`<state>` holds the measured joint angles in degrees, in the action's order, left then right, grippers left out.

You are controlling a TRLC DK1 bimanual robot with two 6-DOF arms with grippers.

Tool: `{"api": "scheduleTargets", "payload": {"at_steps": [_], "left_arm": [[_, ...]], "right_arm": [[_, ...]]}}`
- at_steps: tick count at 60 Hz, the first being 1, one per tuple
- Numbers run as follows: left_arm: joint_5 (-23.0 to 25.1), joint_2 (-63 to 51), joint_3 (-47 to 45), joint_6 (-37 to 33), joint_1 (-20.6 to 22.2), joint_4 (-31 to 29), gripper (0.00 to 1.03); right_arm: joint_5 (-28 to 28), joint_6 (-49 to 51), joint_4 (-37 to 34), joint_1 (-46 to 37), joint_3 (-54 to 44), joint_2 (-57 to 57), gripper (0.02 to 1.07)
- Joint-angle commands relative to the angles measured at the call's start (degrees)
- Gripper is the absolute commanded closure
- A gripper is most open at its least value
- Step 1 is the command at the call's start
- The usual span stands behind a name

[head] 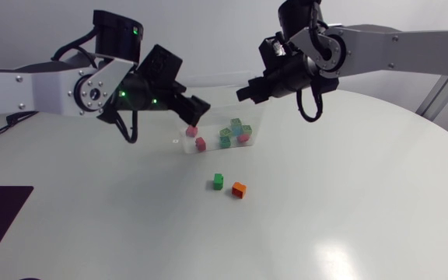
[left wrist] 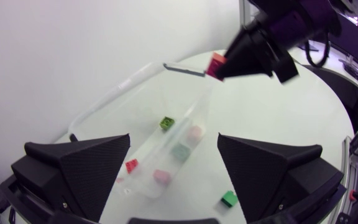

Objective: Place the duplo bricks in the container

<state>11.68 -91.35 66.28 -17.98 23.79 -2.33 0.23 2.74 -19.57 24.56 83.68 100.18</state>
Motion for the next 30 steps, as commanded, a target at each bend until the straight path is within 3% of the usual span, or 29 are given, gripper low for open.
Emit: {"api": "scheduleTargets", "payload": {"at_steps": [1, 25, 30], "left_arm": [[1.4, 2.1, -4.1, -2.5, 0.4, -2.0, 0.05], [3.0, -1.7, -12.1, -5.1, 5.0, -0.7, 0.05], [3.0, -4.0, -11.6, -4.7, 6.4, -0.6, 0.05]], "right_arm": [[-0.1, -1.6, 0.0, -0.6, 2.9, 2.7, 0.81], [0.0, -2.8, 2.2, -0.6, 12.6, 13.3, 0.8], [0.4, -2.7, 1.8, -0.9, 15.6, 16.4, 0.68]]}}
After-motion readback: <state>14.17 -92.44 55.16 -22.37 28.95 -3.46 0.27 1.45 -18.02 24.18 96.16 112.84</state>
